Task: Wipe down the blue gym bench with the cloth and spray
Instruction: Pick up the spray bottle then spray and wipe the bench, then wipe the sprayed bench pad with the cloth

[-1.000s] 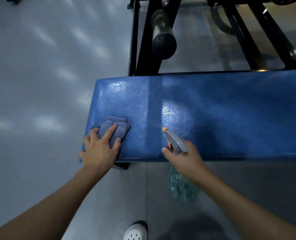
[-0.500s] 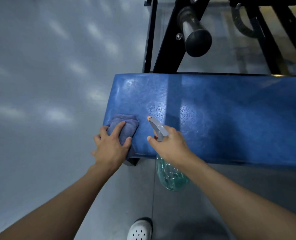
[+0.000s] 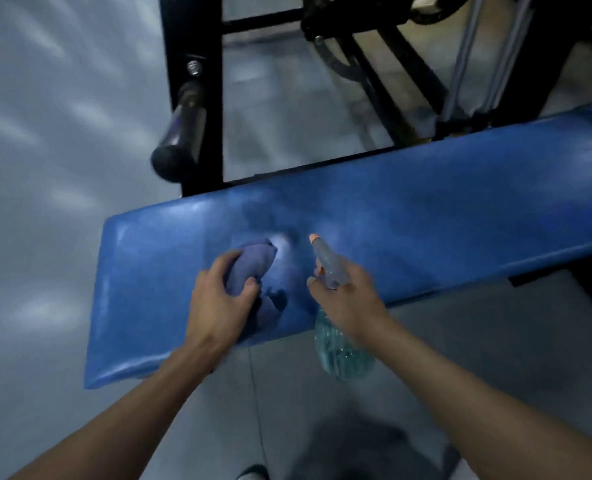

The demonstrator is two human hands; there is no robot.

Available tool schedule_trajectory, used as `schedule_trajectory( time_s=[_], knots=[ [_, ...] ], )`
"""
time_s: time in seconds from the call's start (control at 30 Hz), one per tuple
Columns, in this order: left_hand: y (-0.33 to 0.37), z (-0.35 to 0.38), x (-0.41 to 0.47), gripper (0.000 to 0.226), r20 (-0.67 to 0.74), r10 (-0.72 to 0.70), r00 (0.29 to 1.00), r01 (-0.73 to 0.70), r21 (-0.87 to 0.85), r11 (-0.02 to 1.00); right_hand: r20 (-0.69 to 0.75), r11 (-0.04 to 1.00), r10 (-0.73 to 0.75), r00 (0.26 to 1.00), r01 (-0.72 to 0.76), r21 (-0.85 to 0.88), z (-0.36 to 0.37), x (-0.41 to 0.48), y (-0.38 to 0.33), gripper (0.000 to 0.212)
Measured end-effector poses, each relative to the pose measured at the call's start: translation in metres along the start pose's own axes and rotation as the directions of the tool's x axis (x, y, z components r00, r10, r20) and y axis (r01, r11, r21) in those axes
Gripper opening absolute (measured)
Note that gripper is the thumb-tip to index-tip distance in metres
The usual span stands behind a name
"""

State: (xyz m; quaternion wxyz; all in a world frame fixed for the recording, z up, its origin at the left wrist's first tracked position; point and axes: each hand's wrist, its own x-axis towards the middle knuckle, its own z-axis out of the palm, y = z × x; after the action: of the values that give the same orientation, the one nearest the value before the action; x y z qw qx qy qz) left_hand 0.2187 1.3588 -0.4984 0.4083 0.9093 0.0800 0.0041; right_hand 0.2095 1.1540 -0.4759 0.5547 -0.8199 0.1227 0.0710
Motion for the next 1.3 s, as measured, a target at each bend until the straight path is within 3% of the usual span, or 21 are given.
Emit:
schedule_trajectory(
  time_s=[0.17,0.3,0.47,0.53,0.63,0.87,1.07,1.13,1.2,1.3],
  knots=[
    [0.169,0.095,0.022,0.051,0.183,0.219,0.958,-0.199,-0.123,0.972,-0.269,0.996,0.052,0.962,-0.03,0.085,-0.166,0.0,0.014,0.009],
    [0.328,0.174,0.003,0.037,0.358,0.31,0.881,-0.205,-0.303,0.931,-0.466,0.992,0.107,0.878,-0.063,0.11,-0.33,-0.025,0.021,0.009],
    [0.542,0.28,-0.056,0.021,0.508,0.389,0.769,-0.121,-0.481,0.868,-0.708,0.985,0.142,0.692,-0.026,0.173,-0.557,-0.092,0.029,0.012],
    [0.626,0.316,-0.089,0.03,0.605,0.4,0.689,-0.052,-0.509,0.859,-0.773,0.979,0.17,0.611,-0.014,0.204,-0.645,-0.125,0.032,0.008],
    [0.742,0.365,-0.143,0.042,0.682,0.482,0.55,-0.056,-0.546,0.836,-0.846,0.98,0.169,0.506,0.007,0.2,-0.764,-0.177,0.034,0.009],
    [0.977,0.462,-0.283,0.024,0.6,0.737,0.312,-0.189,-0.721,0.666,-0.972,0.995,0.082,0.22,0.03,0.091,-0.977,-0.293,0.024,0.02],
    [1.137,0.519,-0.373,0.03,0.476,0.878,0.051,-0.348,-0.816,0.462,-1.0,1.0,-0.021,-0.022,0.009,-0.022,-1.118,-0.351,0.004,0.024],
    [1.185,0.541,-0.397,0.028,0.443,0.896,0.001,-0.388,-0.826,0.409,-0.995,0.998,-0.057,-0.083,0.008,-0.058,-1.16,-0.362,0.0,0.029],
    [1.227,0.568,-0.417,0.029,0.4,0.916,-0.021,-0.429,-0.831,0.353,-0.988,0.997,-0.075,-0.132,0.014,-0.078,-1.202,-0.368,0.005,0.022],
    [1.268,0.617,-0.445,0.05,0.418,0.907,-0.052,-0.598,-0.741,0.307,-0.971,0.995,-0.097,-0.219,-0.005,-0.098,-1.258,-0.373,0.023,0.032]
  ],
)
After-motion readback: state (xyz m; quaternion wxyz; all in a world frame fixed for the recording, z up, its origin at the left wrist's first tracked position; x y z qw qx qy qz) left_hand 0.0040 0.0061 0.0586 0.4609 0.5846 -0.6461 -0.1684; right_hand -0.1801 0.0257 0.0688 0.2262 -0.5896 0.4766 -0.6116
